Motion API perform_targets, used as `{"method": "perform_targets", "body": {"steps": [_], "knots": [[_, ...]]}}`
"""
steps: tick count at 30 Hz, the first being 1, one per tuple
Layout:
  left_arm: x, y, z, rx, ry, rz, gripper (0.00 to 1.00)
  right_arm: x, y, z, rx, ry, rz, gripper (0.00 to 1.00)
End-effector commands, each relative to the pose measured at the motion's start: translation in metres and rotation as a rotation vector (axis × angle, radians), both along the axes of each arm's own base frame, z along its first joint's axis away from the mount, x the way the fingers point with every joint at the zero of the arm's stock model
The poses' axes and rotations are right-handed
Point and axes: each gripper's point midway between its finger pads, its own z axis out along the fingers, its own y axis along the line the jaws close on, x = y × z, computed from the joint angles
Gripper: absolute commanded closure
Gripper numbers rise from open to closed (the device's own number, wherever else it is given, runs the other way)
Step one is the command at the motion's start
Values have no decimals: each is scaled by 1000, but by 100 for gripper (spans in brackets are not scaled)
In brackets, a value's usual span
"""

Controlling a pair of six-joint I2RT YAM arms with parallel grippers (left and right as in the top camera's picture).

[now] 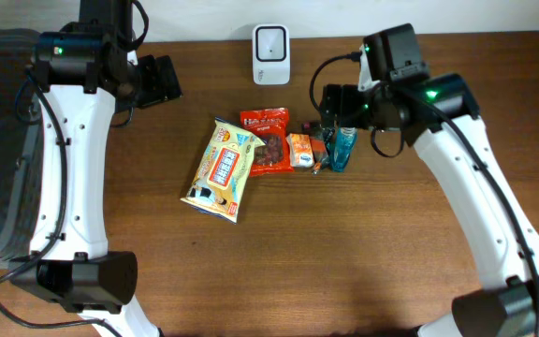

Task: Scan the item barcode
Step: 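Move the right gripper over the blue Listerine bottle and grasp it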

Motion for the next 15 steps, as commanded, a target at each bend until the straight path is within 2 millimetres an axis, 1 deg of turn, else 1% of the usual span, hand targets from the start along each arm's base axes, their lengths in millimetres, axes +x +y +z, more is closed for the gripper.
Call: {"method": "perform_targets", "body": {"steps": [1,4,5,8,9,12,13,15], "knots": [[1,3,-1,6,2,15,1,25,-8,-17,-55,-8,-99,0],[1,3,-1,6,2,15,1,35,-8,-46,-90,42,-106,1],[1,3,-1,6,2,15,1,35,-8,-52,-94,54,-106,1],[1,3,-1,6,2,15,1,38,-22,-53,-164,38,-149,2],[1,3,-1,6,2,15,1,36,-26,-55,-185,47,-157,2],[1,3,-1,6,2,15,1,28,-28,-67,-203,99,-153,1],[1,3,-1,6,2,15,1,24,-29,-75,-214,131,-147,1],[1,3,-1,6,2,15,1,24,-29,-85,-224,155,-145,1]]}}
